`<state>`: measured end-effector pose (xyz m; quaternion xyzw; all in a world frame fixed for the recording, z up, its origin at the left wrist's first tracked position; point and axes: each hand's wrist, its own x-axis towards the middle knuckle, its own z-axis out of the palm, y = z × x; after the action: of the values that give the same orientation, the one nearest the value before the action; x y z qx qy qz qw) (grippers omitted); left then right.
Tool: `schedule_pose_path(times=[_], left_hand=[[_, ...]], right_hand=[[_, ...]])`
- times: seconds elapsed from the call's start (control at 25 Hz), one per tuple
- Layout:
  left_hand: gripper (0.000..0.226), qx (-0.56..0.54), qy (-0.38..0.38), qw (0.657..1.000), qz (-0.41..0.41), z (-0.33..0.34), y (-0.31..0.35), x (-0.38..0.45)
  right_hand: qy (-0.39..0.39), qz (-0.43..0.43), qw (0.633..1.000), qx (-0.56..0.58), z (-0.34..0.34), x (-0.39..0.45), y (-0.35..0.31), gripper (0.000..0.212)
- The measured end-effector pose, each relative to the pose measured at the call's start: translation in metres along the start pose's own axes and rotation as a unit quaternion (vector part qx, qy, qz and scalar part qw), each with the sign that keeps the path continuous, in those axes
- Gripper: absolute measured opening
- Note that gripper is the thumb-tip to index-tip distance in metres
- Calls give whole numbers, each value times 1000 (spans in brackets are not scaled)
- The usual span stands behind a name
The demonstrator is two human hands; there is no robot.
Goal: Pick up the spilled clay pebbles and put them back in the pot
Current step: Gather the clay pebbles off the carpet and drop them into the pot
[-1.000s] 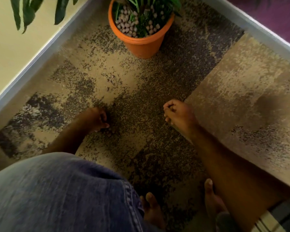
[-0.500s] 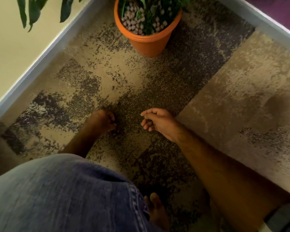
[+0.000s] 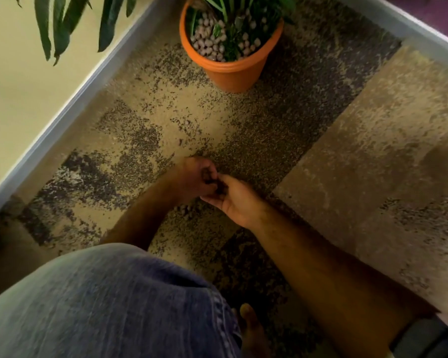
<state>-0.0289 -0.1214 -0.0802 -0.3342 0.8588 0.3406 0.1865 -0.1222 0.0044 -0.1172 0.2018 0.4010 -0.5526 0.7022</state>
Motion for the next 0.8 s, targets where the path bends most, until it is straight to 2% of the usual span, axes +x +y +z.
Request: schedule_pose_path(times=[0.16, 0.28, 0.36, 0.44, 0.52, 0.6, 0.68, 0.8], left_hand=[[16, 55, -19, 996, 61, 1, 18, 7], [10, -62, 1, 996, 62, -8, 15, 9], [10, -171, 79, 981, 51, -12, 4, 10], [12, -235, 184, 954, 11, -11, -16, 9], [22, -192, 237, 951, -45, -8, -44, 8], [53, -93, 202, 970, -101, -2, -76, 9], [77, -39, 147, 977, -148, 7, -98, 13], [87, 35, 116, 980, -160, 30, -110, 20]], right_hand=[[10, -9, 996, 83, -9, 9, -1, 32], [21, -34, 995, 91, -9, 12, -10, 31], [47, -62, 994, 73, -2, 13, -22, 31], [54, -91, 993, 61, 14, 9, -39, 32], [23, -110, 992, 54, 39, 1, -63, 32], [-19, -132, 990, 51, 70, -8, -92, 33], [-48, -162, 983, 73, 102, -14, -121, 33], [-65, -196, 974, 97, 139, -19, -153, 34]])
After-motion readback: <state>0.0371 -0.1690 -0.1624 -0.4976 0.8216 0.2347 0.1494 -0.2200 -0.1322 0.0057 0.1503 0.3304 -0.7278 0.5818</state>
